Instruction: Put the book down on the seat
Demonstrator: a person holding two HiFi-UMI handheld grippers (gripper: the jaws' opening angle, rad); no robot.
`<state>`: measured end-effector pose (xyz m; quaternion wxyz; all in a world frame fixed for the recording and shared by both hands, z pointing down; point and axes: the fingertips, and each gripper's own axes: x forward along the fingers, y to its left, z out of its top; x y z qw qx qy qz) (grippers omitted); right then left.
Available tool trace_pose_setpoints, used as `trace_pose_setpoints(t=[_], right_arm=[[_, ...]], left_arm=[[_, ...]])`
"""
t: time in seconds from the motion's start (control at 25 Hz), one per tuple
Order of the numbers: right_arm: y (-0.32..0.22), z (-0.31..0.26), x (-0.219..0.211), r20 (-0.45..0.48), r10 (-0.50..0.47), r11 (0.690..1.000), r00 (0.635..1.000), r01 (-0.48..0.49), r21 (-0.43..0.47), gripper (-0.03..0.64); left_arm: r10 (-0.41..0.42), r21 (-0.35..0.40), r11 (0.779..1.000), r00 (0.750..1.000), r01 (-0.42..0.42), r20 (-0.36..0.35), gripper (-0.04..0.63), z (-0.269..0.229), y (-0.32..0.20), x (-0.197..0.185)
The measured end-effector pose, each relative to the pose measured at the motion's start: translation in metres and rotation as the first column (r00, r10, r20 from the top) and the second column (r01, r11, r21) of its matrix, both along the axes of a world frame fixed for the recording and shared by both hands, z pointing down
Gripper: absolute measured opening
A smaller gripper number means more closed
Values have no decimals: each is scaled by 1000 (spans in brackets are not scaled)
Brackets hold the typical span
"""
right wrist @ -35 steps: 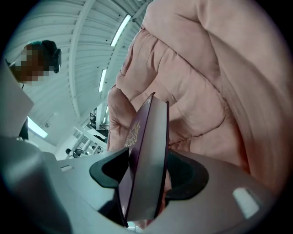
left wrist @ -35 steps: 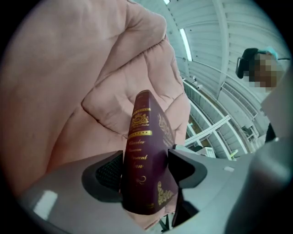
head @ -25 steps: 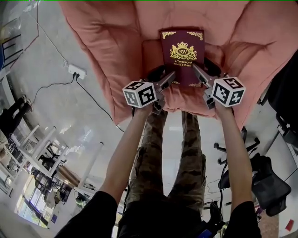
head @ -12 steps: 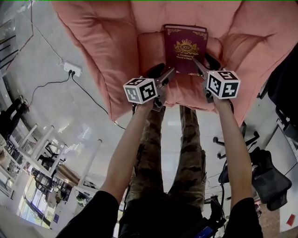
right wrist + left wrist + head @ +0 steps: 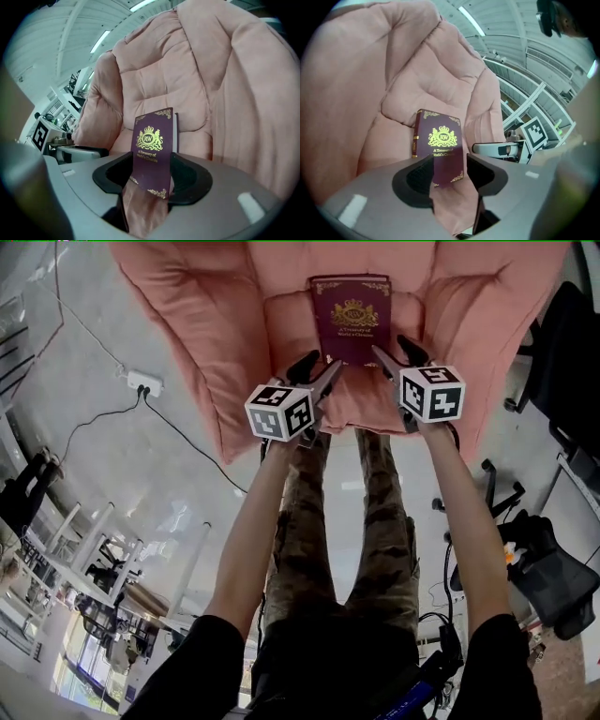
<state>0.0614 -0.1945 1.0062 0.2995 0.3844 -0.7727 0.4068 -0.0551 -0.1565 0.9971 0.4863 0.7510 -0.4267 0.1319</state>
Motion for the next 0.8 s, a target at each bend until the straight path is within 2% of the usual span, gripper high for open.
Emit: trace_pose_setpoints(t=[0.4,0.64,0.8], right_arm=[[53,-110,-6,30,-19,999,999,18,40,230],[63,-177,-14,39,-38,996,998,35,80,224],[48,-225,-26,62,-58,989,996,49,136,224]], left_arm=[[96,17,995,995,-96,15,215,-106,36,16],[141,75,987,989,-145,54,215,-174,47,6],[141,165,974,987,-152,80,209,-224,29,-4]])
